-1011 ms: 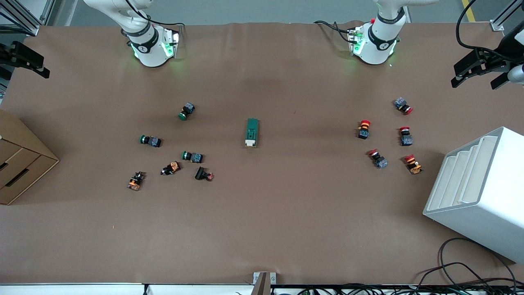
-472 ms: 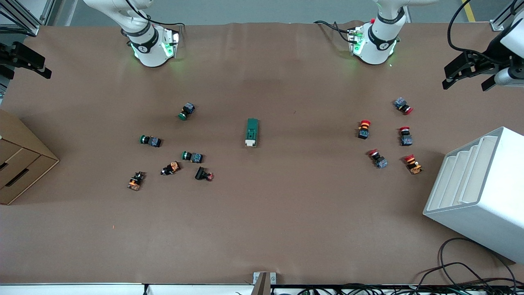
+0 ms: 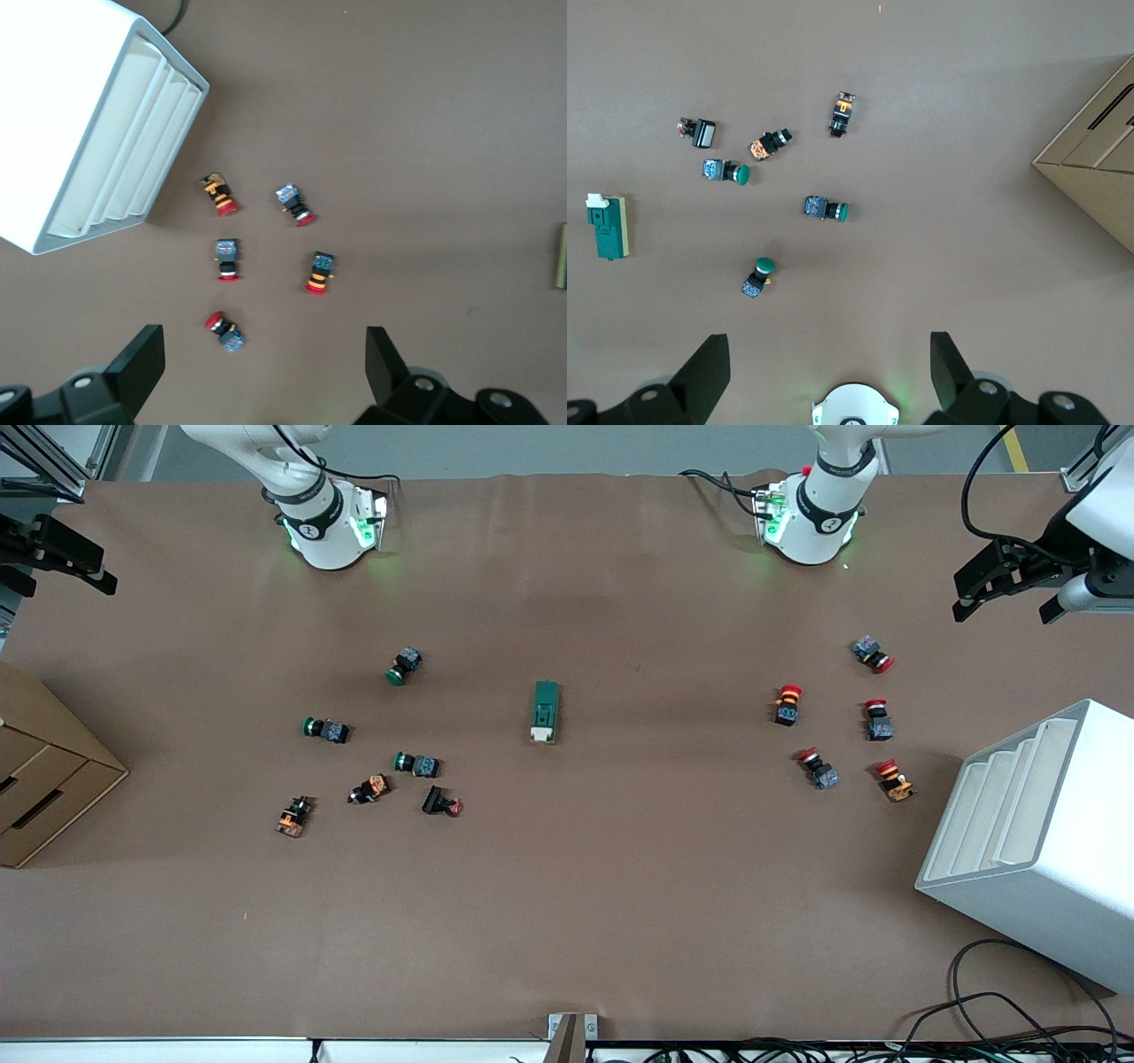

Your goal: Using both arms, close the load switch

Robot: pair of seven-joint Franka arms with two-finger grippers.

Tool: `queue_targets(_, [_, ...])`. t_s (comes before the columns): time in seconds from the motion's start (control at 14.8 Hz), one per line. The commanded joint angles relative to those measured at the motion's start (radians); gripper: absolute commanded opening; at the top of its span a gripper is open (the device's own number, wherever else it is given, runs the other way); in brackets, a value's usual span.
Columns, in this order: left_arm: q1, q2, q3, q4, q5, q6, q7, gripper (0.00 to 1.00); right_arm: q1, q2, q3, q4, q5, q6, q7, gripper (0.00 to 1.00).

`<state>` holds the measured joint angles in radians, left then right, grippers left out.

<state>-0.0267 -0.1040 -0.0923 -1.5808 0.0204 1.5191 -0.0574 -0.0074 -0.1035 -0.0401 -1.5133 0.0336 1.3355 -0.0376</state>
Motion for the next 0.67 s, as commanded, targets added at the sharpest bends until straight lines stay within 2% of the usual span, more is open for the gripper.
queue_targets(0.0, [0.004,-0.013,-0.014,-0.008,0.013,0.015,0.004,1.00,0.009,-0.025,-0.009,-0.021,0.011,0.010,0.010,1.00])
queue_targets(0.27, [0.008,0.000,-0.001,-0.002,-0.075,0.013,0.013,1.00,0.009,-0.025,-0.009,-0.021,0.005,0.007,0.008,1.00])
queue_targets(0.61, [0.005,0.015,0.006,0.024,-0.065,0.013,-0.007,1.00,0.004,-0.025,-0.010,-0.021,-0.003,0.005,-0.030,1.00])
